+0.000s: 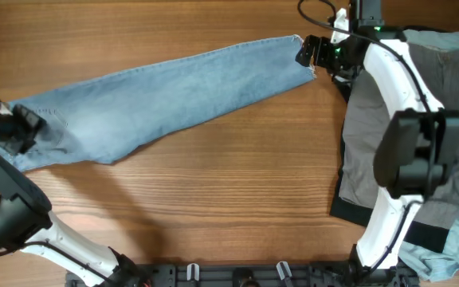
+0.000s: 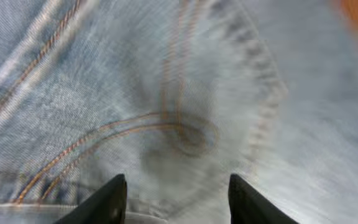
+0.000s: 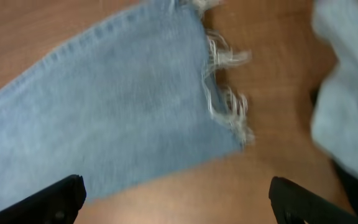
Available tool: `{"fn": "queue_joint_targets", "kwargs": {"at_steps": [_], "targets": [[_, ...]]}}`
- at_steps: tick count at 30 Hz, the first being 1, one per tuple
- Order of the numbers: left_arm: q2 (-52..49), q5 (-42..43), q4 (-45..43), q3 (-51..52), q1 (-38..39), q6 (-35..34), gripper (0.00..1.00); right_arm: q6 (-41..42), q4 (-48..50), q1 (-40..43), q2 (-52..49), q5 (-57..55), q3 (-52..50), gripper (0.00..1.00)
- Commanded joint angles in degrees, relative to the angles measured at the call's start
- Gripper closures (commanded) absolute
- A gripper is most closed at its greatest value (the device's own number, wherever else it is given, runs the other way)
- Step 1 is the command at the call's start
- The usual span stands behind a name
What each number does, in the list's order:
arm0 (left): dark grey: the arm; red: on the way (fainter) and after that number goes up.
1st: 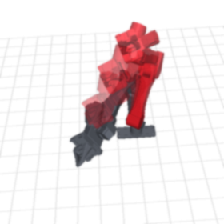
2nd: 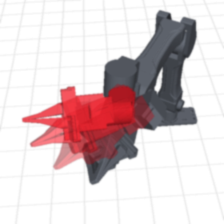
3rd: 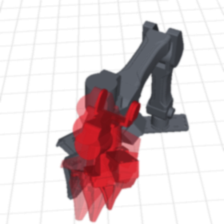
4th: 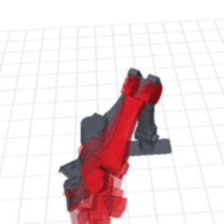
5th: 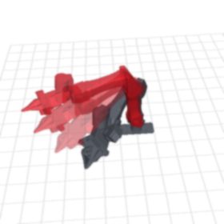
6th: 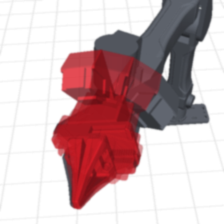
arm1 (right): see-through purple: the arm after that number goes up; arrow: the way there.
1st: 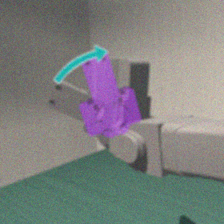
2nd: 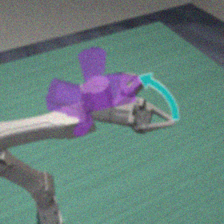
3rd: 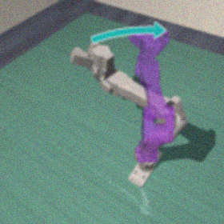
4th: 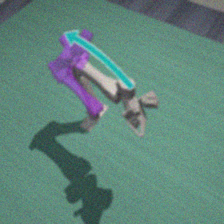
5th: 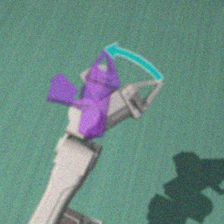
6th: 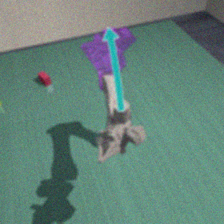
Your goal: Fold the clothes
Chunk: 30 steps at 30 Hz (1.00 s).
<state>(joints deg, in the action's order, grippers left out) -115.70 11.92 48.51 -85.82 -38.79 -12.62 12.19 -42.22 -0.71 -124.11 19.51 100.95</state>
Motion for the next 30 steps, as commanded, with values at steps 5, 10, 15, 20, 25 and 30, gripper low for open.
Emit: {"fn": "queue_joint_targets", "kwargs": {"at_steps": [5, 10, 15, 20, 25, 30], "targets": [[9.7, 18.4, 10.0, -6.8, 0.1, 6.4, 0.45, -3.2, 10.0, 0.1, -9.4, 1.6, -0.8, 0.01], [17.6, 18.4, 20.9, -6.8, 0.8, 10.2, 0.45, -3.5, 11.8, -0.7, -12.5, 10.1, -0.9, 0.09], [23.4, 18.3, 25.1, -6.8, 1.9, 11.0, 0.45, -3.4, 11.5, -3.1, -14.8, 10.1, -0.9, 0.23], [27.4, 18.3, 26.5, -6.8, 2.7, 11.5, 0.44, -3.5, 12.8, -3.1, -14.9, 15.5, -0.7, 0.65], [29.4, 18.2, 28.3, -6.8, 2.7, 14.0, 0.43, -2.6, 12.7, 0.2, -11.4, 19.0, 1.7, 0.96], [29.5, 18.3, 28.7, -6.8, 2.7, 14.2, 0.43, 3.5, 12.9, 10.1, 0.0, 19.0, 4.0, 0.96]]}}
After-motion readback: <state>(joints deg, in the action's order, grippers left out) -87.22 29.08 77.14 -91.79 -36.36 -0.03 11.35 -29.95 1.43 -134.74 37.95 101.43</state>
